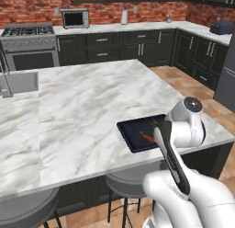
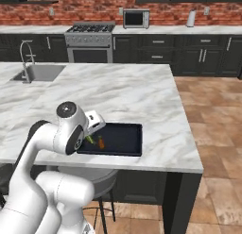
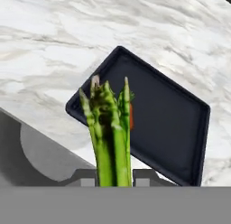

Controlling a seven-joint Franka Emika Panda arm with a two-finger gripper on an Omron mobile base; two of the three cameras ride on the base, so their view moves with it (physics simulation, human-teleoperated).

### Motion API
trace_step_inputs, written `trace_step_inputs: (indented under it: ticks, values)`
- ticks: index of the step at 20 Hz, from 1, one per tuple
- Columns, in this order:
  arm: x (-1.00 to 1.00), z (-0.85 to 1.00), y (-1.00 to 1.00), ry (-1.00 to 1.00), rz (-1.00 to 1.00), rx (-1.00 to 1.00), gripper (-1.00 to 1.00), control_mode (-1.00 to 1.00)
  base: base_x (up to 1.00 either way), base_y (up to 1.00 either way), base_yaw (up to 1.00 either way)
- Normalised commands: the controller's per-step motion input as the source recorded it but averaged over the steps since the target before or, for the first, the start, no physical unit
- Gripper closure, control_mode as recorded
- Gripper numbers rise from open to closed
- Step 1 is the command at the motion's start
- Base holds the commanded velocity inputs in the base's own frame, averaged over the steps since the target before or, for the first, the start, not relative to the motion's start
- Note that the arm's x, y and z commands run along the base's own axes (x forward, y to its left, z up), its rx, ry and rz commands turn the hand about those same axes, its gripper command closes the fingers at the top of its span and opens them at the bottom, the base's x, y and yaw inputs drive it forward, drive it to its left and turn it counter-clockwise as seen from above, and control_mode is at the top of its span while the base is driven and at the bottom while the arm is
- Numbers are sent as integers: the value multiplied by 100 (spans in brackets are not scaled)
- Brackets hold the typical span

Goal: Create a steak meal by picking up the steak and asparagus from the tray and placing them on the plate. Leave the carrot on the tray.

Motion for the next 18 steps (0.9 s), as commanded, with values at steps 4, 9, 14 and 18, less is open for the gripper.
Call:
trace_step_inputs:
  ticks: [4, 9, 14, 18]
  values:
    - [-2, 39, 21, -10, 0, -4, 100, -100, 0, 0, 0]
    - [0, 0, 0, 0, 0, 0, 100, 100, -56, 20, 0]
    - [0, 0, 0, 0, 0, 0, 100, 100, -97, 63, 4]
    - [0, 0, 0, 0, 0, 0, 100, 100, -51, 100, 5]
